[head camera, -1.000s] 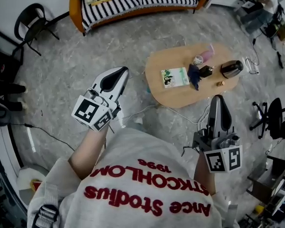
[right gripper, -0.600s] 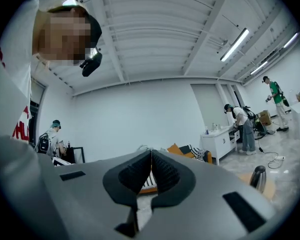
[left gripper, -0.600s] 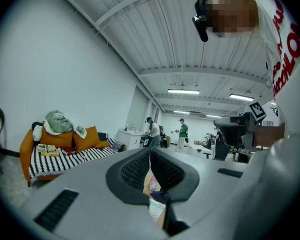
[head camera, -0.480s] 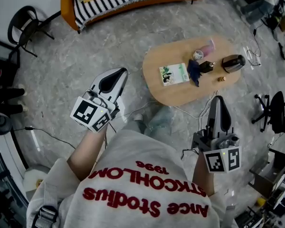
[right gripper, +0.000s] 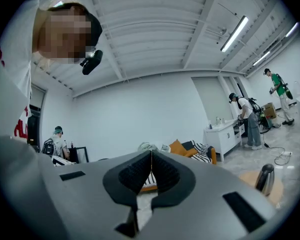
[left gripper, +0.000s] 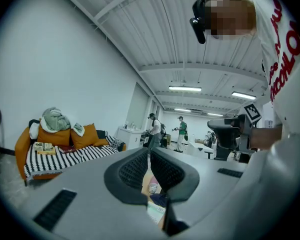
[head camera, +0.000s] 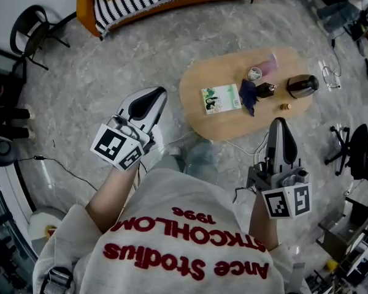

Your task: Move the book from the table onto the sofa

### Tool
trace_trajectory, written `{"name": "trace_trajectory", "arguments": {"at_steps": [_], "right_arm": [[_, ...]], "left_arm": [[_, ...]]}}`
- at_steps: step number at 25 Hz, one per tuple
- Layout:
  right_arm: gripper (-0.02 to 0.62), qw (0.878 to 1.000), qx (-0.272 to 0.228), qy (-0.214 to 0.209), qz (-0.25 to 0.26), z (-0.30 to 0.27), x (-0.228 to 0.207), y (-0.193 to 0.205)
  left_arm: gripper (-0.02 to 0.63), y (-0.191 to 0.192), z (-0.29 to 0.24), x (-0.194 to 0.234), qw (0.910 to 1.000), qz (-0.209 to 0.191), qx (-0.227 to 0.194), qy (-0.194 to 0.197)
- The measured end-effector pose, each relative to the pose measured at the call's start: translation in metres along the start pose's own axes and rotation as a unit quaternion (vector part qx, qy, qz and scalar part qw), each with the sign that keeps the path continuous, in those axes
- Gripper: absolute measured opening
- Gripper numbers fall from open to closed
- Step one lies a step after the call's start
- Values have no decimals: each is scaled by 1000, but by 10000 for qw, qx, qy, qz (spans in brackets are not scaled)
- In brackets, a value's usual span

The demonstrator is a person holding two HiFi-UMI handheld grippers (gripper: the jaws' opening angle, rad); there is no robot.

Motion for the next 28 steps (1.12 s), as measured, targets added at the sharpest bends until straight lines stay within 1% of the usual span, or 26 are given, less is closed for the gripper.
{"name": "trace_trajectory", "arguments": {"at_steps": [11, 14, 19, 23, 25, 28], "right_arm": [[28, 9992, 266, -294, -44, -41, -67, -27], [28, 9984, 353, -440, -19, -53, -85, -35], [28, 9957, 528, -758, -2, -75, -110, -49], [28, 9922, 781, -975, 45, -93, -129, -47], [28, 9912, 848, -1016, 43, -100, -135, -45], [28, 9910, 883, -1009, 5, -111, -139, -39]], "left_arm": [[18, 4, -72, -14, 9999, 73, 119, -98], [18, 3, -89, -18, 9996, 53, 122, -244], [18, 5, -108, -22, 9979, 115, 174, -607], [20, 11, -126, -34, 9971, 224, 229, -693], [18, 13, -134, -38, 9969, 257, 219, -705], [20, 23, -137, -37, 9966, 334, 319, -678]]}}
Point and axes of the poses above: the fingertips, and each gripper's own axes: z backward along the fingers, x to its left, y out of its underside, the point moved 6 cm from there along z, backward along the fingers, and after that the axes turned 15 degrees about -z, right-handed, at the moved point
